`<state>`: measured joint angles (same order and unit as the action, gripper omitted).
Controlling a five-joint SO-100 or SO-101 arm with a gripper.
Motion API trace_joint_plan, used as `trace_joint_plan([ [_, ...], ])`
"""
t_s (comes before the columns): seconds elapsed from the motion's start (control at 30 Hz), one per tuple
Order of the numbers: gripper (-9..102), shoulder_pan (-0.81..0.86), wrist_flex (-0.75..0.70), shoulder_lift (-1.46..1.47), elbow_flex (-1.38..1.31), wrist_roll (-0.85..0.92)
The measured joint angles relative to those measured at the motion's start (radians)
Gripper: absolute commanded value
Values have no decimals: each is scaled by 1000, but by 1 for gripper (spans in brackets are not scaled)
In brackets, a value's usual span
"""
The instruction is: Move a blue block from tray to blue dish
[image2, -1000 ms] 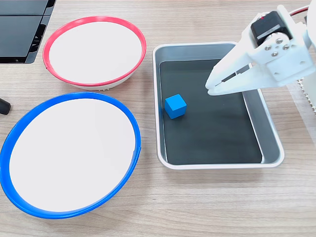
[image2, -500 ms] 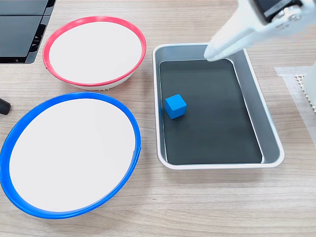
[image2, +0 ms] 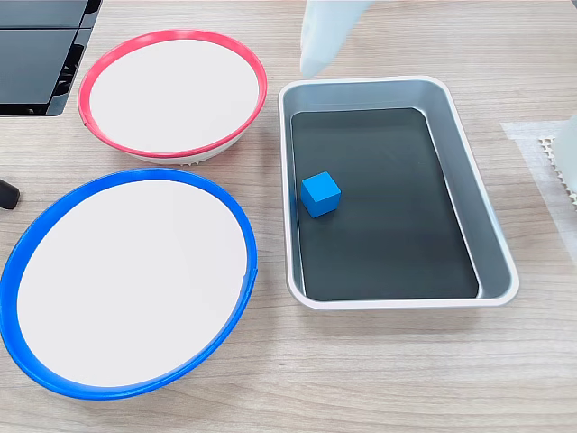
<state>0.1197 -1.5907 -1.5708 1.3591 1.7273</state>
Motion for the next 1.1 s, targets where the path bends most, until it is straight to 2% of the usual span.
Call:
trace_joint_plan([
  [0.17, 22, 15, 8, 183, -51, 362],
  [0.27, 23, 23, 51, 221, -37, 495],
  [0.43, 23, 17, 133, 236, 66, 589],
  [0.77, 23, -57, 133, 236, 212, 526],
  [1.1, 23, -95, 253, 252, 238, 402],
])
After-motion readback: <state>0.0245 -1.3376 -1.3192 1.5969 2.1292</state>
